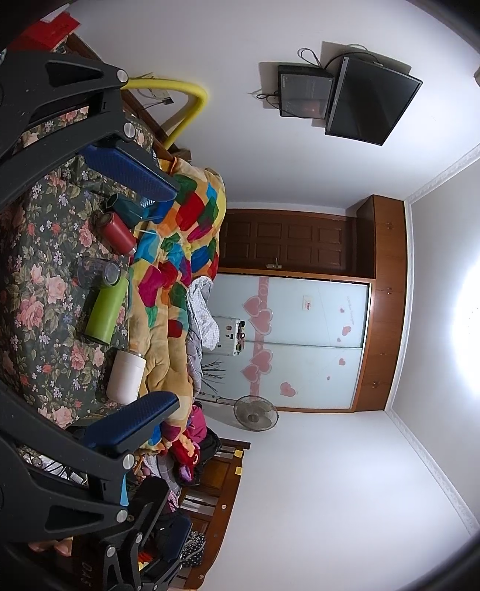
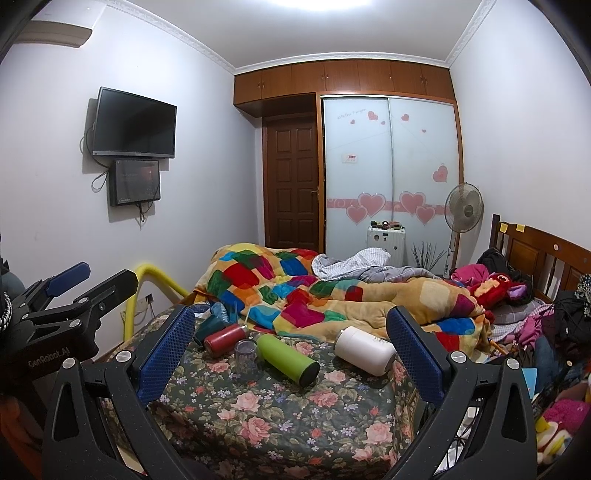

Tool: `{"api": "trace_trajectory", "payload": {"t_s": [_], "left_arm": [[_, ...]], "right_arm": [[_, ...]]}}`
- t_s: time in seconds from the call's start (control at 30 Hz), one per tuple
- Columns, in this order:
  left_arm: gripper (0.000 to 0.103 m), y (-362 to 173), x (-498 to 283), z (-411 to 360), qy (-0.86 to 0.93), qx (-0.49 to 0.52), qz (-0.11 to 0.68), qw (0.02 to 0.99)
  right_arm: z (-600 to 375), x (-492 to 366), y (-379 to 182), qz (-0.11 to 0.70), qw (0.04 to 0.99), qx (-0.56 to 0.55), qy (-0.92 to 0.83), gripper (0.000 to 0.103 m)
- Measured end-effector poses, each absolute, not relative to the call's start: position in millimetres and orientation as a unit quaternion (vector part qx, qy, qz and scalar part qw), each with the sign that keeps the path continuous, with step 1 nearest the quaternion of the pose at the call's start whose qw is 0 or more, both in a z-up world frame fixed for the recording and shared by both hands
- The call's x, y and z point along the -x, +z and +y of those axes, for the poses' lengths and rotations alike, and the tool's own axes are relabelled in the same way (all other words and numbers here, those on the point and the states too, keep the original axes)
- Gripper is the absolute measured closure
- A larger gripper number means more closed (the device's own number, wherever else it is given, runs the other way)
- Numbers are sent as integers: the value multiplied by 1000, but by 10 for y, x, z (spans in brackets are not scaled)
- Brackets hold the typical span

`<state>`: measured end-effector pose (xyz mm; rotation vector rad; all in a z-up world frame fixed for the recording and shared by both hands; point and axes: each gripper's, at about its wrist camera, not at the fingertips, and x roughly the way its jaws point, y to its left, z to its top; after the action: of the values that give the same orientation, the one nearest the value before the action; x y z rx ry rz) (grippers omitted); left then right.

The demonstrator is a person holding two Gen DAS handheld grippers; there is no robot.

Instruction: Flip cup upright

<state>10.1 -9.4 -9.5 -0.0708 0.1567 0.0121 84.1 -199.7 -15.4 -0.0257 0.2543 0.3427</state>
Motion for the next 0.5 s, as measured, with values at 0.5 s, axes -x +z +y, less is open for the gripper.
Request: {"api": "trace_trajectory", "payload": {"t_s": [0.5], "left_arm": [[0, -98, -96, -58, 7, 40, 78, 996]], "right_arm": [[-1997, -848, -165, 127, 977, 14, 170, 0]]}}
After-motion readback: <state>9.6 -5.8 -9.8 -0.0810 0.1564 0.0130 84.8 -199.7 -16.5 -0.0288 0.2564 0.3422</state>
